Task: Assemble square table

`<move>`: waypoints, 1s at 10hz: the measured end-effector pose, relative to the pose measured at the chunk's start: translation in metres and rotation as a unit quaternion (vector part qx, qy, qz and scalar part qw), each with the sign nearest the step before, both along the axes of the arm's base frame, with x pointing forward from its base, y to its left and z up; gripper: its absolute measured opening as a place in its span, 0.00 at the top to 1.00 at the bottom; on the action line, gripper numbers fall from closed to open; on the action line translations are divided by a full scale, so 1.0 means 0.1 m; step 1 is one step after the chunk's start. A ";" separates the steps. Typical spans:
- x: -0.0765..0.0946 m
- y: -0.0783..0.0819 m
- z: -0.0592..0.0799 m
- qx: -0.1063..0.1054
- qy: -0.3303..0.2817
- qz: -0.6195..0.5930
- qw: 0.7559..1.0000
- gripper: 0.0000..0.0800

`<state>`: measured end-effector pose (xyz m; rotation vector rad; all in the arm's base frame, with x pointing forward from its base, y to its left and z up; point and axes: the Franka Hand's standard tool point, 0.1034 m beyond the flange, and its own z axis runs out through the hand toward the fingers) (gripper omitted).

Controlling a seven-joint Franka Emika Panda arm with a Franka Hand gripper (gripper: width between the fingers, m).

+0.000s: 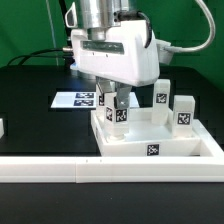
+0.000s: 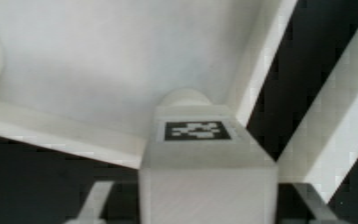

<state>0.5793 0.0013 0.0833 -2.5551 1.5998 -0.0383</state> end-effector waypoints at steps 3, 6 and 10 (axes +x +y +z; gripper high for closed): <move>-0.01 0.00 -0.01 -0.005 -0.004 0.057 0.998 0.36; -0.02 -0.02 -0.04 -0.018 -0.016 0.207 0.978 0.20; -0.02 -0.01 -0.05 -0.032 -0.028 0.352 0.935 0.19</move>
Offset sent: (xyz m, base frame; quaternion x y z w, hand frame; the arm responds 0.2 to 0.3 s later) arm 0.0040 0.0027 -0.0030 0.0088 -0.0143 -0.1508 0.9884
